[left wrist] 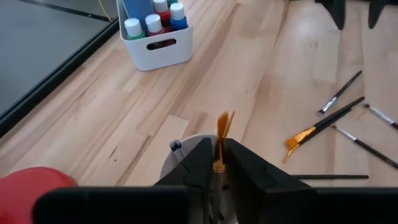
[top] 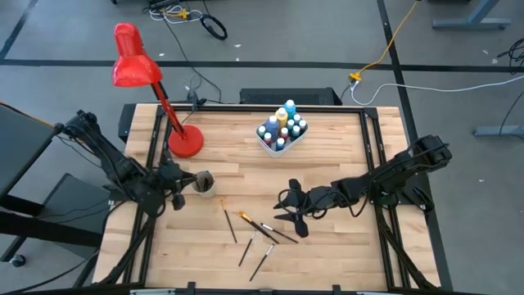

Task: Pick & Place Paint Supplies
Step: Put the gold paint brush into the white cup, then put the silver paint brush into the white cup

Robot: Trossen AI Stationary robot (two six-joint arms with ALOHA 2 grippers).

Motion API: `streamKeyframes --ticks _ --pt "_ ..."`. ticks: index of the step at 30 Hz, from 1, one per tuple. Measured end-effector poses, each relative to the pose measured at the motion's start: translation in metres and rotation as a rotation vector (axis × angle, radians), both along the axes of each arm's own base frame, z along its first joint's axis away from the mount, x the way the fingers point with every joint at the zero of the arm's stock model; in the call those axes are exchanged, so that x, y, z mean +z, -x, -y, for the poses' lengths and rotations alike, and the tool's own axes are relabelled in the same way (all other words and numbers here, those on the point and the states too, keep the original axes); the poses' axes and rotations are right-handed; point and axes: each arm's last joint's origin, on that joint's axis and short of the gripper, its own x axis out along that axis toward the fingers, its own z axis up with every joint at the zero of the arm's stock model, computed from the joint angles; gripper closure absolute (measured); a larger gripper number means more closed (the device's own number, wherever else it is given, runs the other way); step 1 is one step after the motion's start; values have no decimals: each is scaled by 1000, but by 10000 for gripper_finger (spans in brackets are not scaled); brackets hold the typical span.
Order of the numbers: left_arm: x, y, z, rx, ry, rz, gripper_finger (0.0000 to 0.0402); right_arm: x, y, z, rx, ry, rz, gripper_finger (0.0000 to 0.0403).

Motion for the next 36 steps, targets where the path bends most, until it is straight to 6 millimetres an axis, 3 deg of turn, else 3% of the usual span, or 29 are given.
streamKeyframes --ticks 13,22,30,36 --pt "5 -11 8 -3 -49 88 288 -57 -19 -24 56 39 -87 244" --pt "33 -22 17 -78 -138 229 290 -78 -60 -31 -31 120 -217 244" --pt "41 -25 19 -107 -164 263 290 -86 -64 -28 -130 169 -330 247" --pt "41 -25 19 -107 -162 265 290 -86 -64 -30 -97 136 -338 256"
